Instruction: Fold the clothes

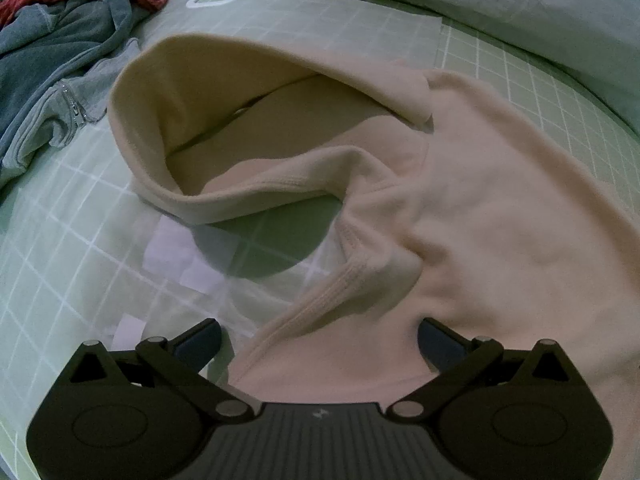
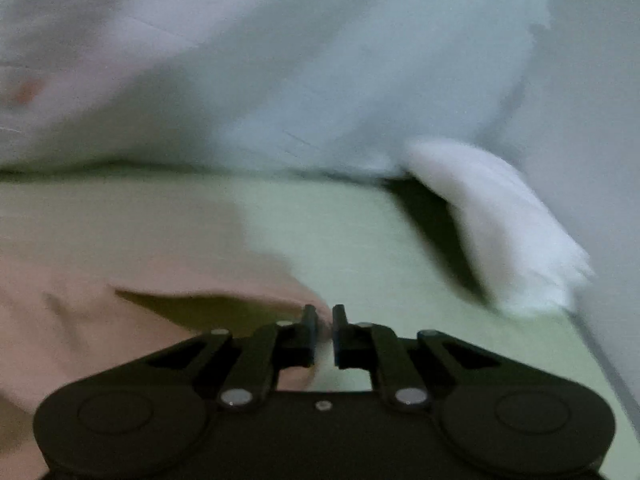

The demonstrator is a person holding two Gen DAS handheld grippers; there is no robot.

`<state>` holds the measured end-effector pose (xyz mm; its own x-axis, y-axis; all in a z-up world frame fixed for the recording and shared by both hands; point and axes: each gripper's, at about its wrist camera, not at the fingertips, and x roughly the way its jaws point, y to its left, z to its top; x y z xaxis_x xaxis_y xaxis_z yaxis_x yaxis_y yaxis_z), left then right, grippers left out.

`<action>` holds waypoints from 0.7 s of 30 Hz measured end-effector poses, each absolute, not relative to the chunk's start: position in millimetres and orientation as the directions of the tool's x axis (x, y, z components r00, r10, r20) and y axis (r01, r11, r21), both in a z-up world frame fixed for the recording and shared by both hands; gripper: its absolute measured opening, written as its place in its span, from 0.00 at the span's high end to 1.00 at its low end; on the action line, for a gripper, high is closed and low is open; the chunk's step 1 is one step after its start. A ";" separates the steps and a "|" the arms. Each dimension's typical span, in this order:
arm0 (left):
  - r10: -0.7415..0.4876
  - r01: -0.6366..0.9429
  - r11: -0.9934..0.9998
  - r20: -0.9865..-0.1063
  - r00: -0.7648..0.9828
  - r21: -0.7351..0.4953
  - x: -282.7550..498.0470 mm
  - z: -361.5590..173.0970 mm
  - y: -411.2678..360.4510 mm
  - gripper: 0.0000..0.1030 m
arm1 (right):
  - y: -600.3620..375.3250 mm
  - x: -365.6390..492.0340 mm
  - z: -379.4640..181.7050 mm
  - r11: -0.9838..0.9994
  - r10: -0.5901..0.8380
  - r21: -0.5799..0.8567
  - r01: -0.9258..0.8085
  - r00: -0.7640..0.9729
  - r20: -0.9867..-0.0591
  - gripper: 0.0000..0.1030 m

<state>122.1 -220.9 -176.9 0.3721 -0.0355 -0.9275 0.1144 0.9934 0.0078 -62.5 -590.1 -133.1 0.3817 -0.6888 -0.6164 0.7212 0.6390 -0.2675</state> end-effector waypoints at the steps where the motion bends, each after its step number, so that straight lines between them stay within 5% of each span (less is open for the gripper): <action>1: -0.036 0.115 0.993 -0.928 0.371 0.008 122.1 -176.6 -220.7 0.00 | -596.8 -75.2 -139.4 0.608 -0.705 -0.301 0.735 0.324 -0.631 0.92; 3: -0.036 0.116 0.993 -0.928 0.371 0.008 121.9 -175.9 -220.8 0.00 | -604.5 -99.6 -152.0 0.570 -0.701 -0.326 0.755 0.238 -0.673 0.91; 7: -0.037 0.116 0.993 -0.926 0.376 0.008 119.3 -175.3 -219.3 0.00 | -599.3 -139.3 -157.6 0.553 -0.638 -0.215 0.805 0.243 -0.731 0.62; 15: -0.036 0.116 0.993 -0.923 0.384 0.009 115.8 -175.4 -217.5 0.00 | -579.5 -92.6 -152.4 0.731 -0.583 -0.183 0.657 0.464 -0.667 0.23; 21: -0.030 0.107 0.994 -0.926 0.377 0.011 117.4 -175.4 -219.9 0.00 | -614.8 -38.8 -166.0 0.760 -0.520 -0.131 0.636 0.476 -0.709 0.25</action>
<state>117.4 -219.9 -175.4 0.3766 -0.0301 -0.9259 0.1066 0.9942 0.0110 -38.8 -614.8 -166.0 0.4759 -0.5204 -0.7090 0.6364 0.7602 -0.1308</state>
